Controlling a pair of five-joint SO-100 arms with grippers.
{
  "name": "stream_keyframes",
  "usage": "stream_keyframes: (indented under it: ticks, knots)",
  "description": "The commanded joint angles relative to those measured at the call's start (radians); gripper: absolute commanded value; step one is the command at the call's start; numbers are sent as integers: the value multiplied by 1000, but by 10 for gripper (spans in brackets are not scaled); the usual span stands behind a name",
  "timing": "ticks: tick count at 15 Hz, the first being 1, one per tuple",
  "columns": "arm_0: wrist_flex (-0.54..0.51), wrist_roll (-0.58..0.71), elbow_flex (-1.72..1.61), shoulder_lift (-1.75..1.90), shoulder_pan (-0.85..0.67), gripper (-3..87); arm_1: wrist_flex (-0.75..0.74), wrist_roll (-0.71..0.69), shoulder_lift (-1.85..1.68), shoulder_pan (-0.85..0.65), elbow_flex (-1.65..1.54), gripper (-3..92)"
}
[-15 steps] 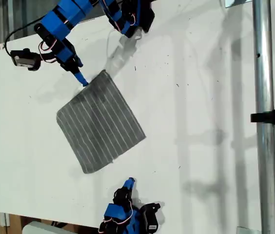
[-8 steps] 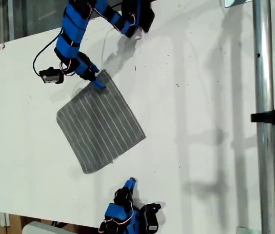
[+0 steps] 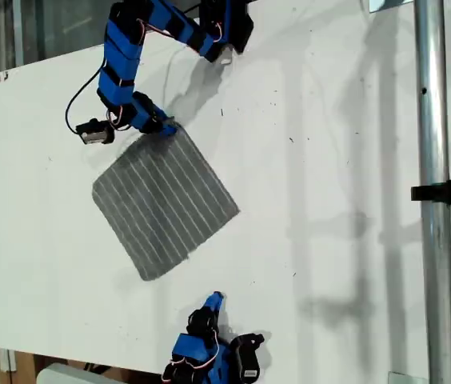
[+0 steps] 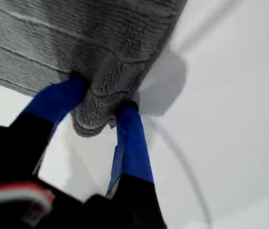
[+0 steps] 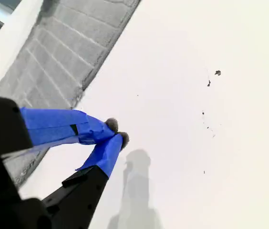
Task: Grasp corners of a towel and fold twice.
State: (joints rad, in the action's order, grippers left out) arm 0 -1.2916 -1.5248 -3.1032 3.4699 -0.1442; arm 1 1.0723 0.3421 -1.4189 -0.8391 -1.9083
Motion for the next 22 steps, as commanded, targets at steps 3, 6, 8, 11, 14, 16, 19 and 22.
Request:
stream_keyframes:
  ticks: [3, 6, 8, 11, 14, 16, 19, 22]
  knots:
    - [64, 84, 522, -632, -81, -21, -28, -3, -11, 6, 43, -2]
    - [-114, 322, 1201, -1215, -169, -21, -29, 2, -9, 15, 38, -2]
    - [-258, 440, 1617, -1583, -193, -21, -35, 2, -8, 17, 31, -2]
    - [-364, 529, 2191, -2003, -153, -21, -38, 2, -2, 20, 29, -2]
    - [-293, 574, 2252, -2054, -129, 115, -38, 6, 0, 25, 26, -2]
    - [-256, 650, 2247, -2057, -75, 269, -38, 6, 0, 23, 26, -2]
    - [-241, 750, 2210, -2069, -32, 359, -40, 12, 0, 23, 25, -2]
    - [-210, 776, 2212, -2244, -61, 374, -40, 14, 0, 23, 25, -2]
